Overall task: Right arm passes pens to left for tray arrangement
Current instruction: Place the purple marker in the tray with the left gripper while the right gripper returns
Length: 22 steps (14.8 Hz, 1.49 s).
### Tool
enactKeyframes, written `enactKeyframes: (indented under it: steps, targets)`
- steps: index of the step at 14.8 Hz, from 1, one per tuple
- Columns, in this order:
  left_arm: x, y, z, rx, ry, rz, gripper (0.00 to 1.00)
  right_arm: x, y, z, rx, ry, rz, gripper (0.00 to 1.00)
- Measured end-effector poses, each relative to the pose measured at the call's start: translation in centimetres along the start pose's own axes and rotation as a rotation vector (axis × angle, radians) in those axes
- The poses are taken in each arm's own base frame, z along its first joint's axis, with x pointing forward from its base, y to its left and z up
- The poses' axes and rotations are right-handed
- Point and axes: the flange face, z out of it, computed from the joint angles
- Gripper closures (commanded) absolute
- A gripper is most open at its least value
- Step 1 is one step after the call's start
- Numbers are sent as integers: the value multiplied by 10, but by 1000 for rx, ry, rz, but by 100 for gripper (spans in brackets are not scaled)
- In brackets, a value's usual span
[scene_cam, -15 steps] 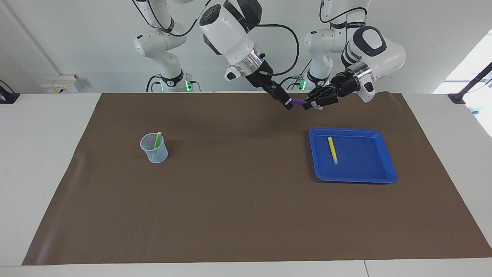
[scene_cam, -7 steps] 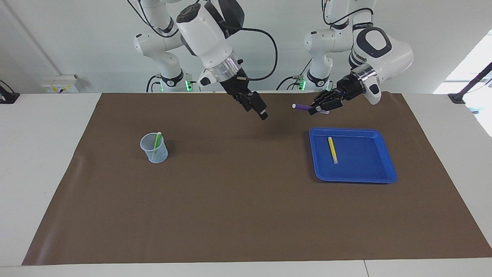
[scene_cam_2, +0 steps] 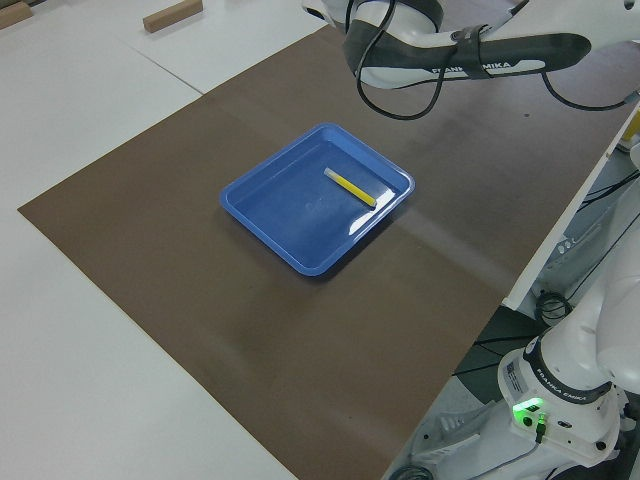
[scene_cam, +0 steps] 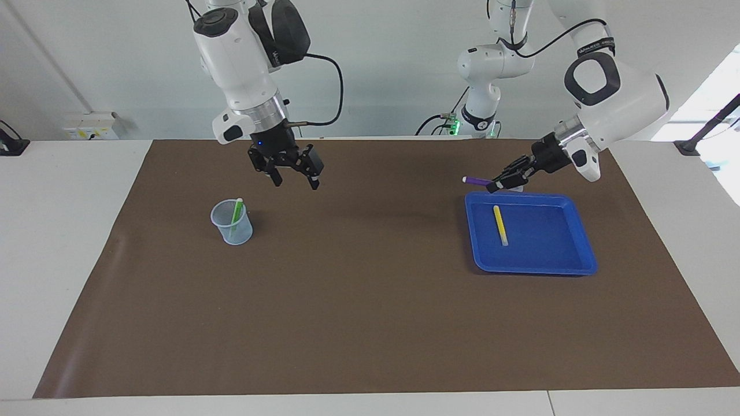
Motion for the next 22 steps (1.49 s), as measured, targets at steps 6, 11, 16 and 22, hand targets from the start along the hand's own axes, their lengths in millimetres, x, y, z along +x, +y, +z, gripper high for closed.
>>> enactKeyframes:
  steps: [6, 11, 16, 22]
  targets:
    - [33, -35, 4, 324, 57, 278, 100, 12, 88, 30, -155, -27, -200, 0]
    - [79, -60, 19, 628, 57, 503, 100, -4, 123, 83, -181, -81, -175, 8]
    - [119, -70, 62, 836, -23, 626, 100, -26, 142, 111, -198, -130, -160, 23]
    - [126, -39, 103, 901, -92, 659, 100, -43, 151, 113, -235, -136, -184, 30]
